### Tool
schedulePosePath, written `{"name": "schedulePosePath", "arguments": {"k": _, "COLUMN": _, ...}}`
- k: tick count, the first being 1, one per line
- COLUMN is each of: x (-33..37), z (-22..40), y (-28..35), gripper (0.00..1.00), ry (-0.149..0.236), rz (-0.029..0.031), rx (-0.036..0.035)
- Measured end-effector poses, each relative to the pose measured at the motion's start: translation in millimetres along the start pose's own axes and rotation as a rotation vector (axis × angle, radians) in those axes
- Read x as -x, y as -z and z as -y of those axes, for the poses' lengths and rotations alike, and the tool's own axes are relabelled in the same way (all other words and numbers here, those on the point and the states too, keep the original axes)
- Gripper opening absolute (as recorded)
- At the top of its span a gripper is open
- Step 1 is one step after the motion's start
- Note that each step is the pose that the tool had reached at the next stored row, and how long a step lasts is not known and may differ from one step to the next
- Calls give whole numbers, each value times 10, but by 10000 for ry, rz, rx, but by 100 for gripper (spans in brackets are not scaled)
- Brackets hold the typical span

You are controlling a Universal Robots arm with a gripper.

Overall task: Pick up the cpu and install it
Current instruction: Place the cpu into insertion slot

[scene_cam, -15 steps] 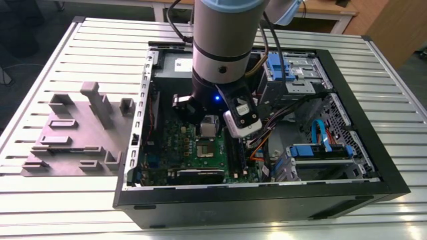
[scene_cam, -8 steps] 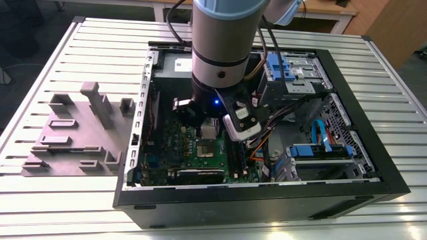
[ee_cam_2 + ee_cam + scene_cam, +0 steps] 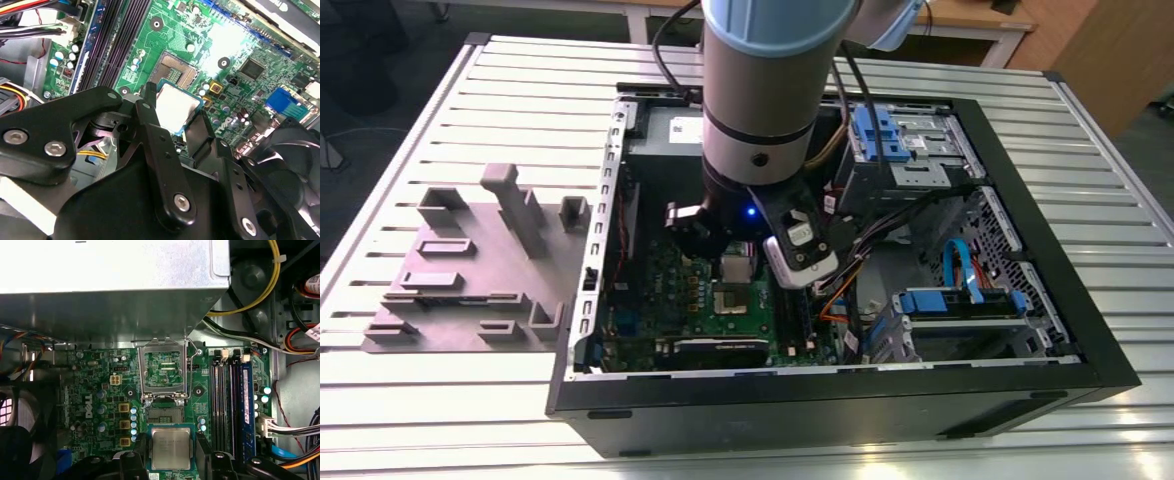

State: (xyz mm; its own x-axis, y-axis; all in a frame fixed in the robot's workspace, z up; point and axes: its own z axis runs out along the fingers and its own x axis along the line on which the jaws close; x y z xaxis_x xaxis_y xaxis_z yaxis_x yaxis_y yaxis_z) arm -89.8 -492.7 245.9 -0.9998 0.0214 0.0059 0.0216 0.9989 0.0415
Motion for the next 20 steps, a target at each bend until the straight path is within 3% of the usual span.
{"name": "schedulePosePath", "arguments": {"k": 20, "x": -45, "z": 2, "y": -26, "gripper": 47, "ry": 2, "rz": 57, "rx": 5}}
